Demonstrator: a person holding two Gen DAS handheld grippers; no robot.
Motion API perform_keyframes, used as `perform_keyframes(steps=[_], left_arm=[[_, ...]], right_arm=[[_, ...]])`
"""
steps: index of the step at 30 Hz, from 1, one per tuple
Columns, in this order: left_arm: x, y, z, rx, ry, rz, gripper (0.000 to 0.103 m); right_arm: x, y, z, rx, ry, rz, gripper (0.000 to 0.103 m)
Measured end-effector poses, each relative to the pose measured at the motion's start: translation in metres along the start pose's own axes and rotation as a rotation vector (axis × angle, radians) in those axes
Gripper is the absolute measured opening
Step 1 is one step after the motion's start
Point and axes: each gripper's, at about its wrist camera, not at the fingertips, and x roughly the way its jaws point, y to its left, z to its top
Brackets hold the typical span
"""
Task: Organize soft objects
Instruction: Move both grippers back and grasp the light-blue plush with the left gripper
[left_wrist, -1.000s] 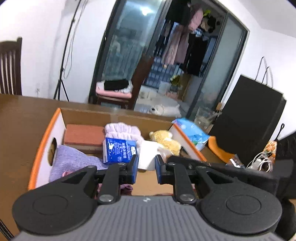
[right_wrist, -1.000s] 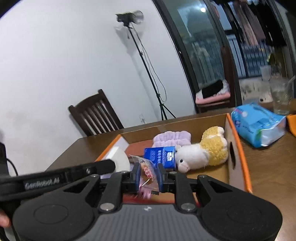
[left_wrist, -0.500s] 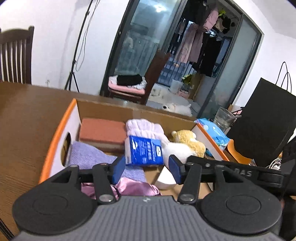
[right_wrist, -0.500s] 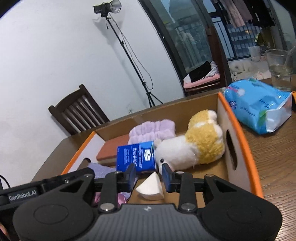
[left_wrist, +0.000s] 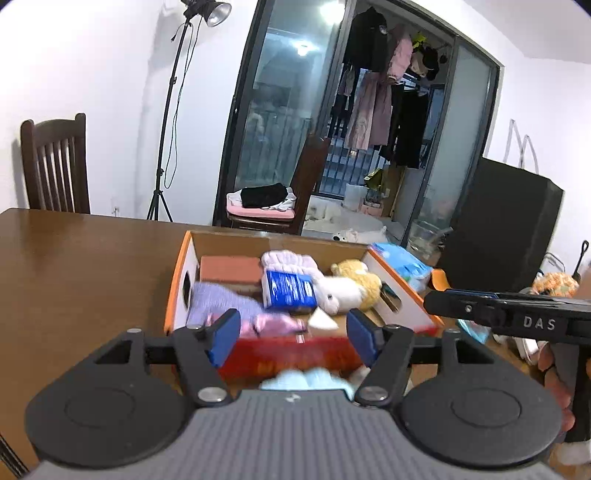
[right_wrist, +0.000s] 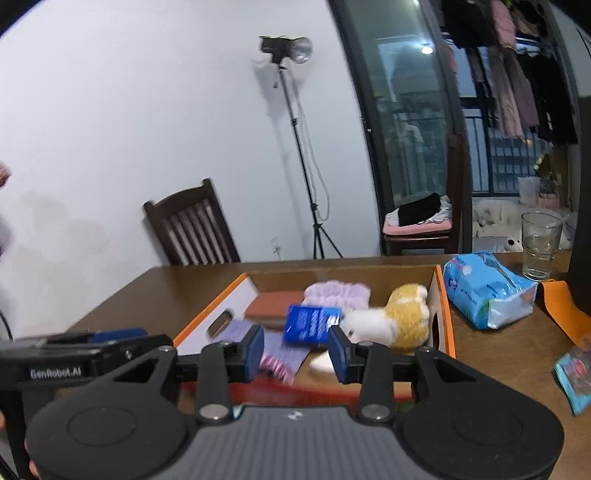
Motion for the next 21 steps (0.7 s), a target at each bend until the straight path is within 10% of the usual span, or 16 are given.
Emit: perform_keyframes(steps=[12, 21], left_arm=[[-0.071, -0.009, -0.086, -0.057, 0.055, 0.012, 0.072], [-0.052, 0.01, -0.084, -0.108, 0.078, 0.033, 0.071]], right_arm=[[-0.068, 0.04, -0.105, 0.025, 0.102, 0.049, 0.043], [-0.04, 0.037, -0.121, 0.129, 0.156, 0.087, 0.043]])
